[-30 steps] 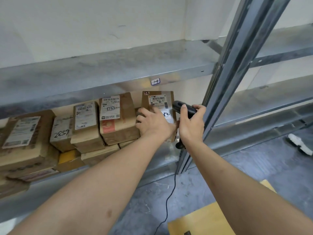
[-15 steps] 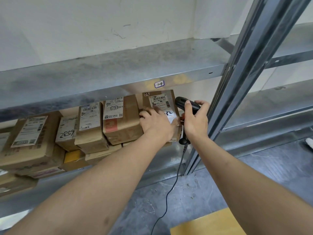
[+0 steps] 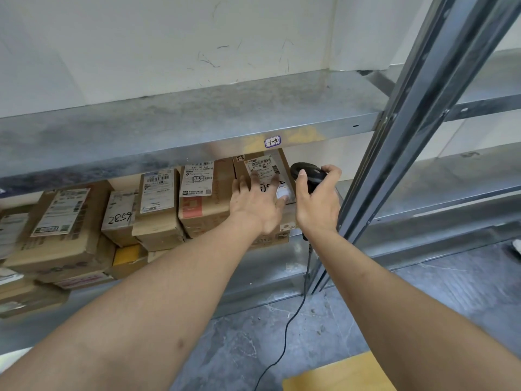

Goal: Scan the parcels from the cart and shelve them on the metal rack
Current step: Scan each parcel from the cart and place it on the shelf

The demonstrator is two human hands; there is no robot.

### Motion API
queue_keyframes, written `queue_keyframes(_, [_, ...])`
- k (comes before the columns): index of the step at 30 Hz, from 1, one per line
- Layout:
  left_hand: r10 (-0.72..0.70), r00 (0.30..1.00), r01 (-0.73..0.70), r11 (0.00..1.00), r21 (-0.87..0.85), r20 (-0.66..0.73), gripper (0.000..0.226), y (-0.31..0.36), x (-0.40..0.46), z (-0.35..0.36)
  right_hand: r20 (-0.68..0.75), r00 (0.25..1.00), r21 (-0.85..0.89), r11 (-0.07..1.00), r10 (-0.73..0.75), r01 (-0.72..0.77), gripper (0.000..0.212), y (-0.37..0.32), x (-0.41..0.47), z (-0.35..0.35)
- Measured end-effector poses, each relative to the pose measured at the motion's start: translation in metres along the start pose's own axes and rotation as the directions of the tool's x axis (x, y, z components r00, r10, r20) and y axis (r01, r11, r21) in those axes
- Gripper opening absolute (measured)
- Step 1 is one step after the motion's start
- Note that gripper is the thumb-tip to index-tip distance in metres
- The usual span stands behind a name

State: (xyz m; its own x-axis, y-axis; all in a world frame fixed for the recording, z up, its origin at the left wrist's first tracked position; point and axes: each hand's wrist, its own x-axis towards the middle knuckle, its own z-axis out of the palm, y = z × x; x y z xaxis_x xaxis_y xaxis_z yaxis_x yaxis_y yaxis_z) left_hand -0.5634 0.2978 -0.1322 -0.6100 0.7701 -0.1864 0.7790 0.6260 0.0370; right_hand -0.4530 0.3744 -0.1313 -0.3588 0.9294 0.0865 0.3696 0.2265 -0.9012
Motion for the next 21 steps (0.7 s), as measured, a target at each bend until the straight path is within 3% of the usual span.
queue_keyframes(21, [-0.002,1.000,0.001,0.999,-0.048,-0.030,0.063,-0.010,-0.040,-0.023,0.027,0.998,-0.088,0.995,-0.054,0.056,0.042,-0.020,-0.042,-0.018])
